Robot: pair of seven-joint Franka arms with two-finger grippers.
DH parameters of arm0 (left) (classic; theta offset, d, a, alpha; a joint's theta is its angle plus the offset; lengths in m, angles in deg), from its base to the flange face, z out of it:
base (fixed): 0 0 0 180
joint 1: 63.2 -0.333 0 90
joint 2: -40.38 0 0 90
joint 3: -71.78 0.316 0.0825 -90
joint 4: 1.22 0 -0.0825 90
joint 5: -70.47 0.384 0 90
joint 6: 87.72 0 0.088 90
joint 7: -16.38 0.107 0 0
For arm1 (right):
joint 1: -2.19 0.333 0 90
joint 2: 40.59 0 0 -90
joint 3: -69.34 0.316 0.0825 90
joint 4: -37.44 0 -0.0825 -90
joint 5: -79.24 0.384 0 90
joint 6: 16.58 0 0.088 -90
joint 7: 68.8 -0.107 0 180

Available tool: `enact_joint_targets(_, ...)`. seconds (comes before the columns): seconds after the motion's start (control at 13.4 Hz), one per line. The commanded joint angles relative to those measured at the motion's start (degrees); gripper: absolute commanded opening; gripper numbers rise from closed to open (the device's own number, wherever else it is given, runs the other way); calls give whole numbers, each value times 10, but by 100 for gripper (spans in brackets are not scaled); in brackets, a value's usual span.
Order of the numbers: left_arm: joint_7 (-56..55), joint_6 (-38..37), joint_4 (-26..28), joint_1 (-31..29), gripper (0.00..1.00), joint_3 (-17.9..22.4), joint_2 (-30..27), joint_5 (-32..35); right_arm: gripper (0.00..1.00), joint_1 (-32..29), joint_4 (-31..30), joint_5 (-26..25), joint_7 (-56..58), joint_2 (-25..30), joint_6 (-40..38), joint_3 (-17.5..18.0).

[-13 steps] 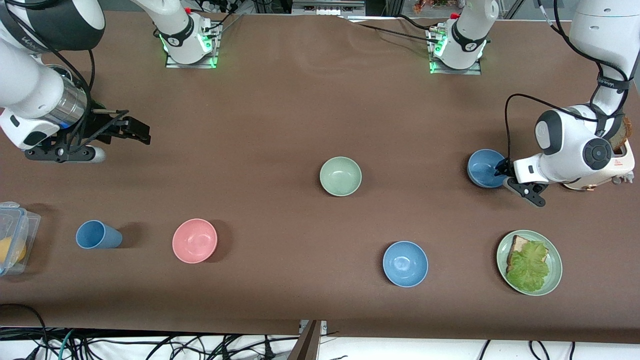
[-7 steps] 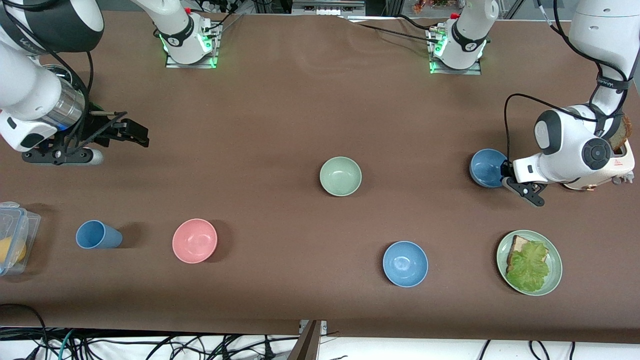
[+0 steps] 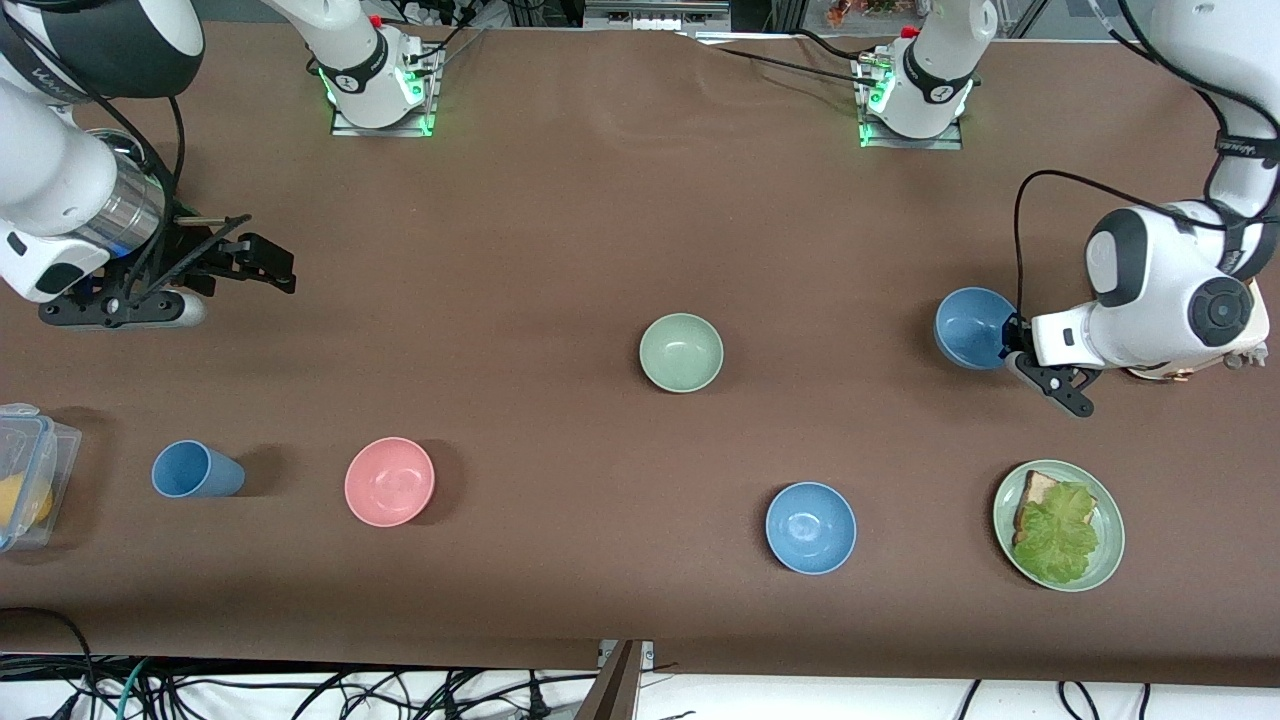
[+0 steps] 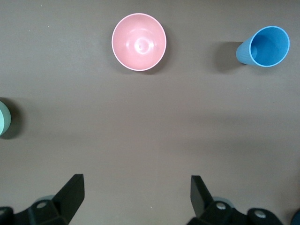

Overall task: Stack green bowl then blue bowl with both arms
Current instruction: 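Carry the blue bowl with the left gripper over the green bowl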

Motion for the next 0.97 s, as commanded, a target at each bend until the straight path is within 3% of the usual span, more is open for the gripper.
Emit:
enact_joint_targets(0.0, -125, -118, -97, 6, 0, -57, 3, -11, 100, 1, 8, -5, 7, -4, -5, 8)
enact_joint_targets(0.15, -232, -125, -118, 29, 0, -95, 9, -12, 100, 2, 8, -5, 7, -4, -4, 9)
enact_joint_targets(0.45, -416, -126, -156, 141, 0, -103, 39, -17, 100, 2, 8, -5, 8, -4, -5, 9)
enact_joint_targets(0.89, -610, -92, -289, 276, 0, -97, 185, -20, 100, 1, 8, -4, 9, -4, -5, 8)
